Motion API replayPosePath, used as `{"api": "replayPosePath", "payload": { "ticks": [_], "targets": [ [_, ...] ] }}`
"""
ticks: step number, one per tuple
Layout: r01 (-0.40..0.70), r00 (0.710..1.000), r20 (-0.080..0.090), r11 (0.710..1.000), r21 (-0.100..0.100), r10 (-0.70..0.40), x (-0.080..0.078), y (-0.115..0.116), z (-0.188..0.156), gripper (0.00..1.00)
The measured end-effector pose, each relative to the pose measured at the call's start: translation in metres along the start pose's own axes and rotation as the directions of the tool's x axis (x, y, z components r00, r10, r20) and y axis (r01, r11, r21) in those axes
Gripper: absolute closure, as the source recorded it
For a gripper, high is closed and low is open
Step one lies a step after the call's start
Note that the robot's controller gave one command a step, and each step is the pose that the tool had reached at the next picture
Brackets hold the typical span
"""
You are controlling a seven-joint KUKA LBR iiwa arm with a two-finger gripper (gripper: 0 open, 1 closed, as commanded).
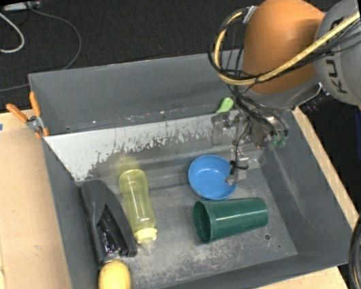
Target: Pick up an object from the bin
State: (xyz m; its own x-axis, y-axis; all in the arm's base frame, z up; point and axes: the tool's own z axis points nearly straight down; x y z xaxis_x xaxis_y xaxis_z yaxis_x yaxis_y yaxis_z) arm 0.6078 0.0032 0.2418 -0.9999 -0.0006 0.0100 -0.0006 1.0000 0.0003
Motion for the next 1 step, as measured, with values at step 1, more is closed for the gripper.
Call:
{"api": "replayPosePath", "payload": {
  "ticks": [1],
  "targets": [
    [0.000,1.000,0.009,1.000,0.000,0.000,-0.0011,0.0000,-0.0052,0.00]
  ]
}}
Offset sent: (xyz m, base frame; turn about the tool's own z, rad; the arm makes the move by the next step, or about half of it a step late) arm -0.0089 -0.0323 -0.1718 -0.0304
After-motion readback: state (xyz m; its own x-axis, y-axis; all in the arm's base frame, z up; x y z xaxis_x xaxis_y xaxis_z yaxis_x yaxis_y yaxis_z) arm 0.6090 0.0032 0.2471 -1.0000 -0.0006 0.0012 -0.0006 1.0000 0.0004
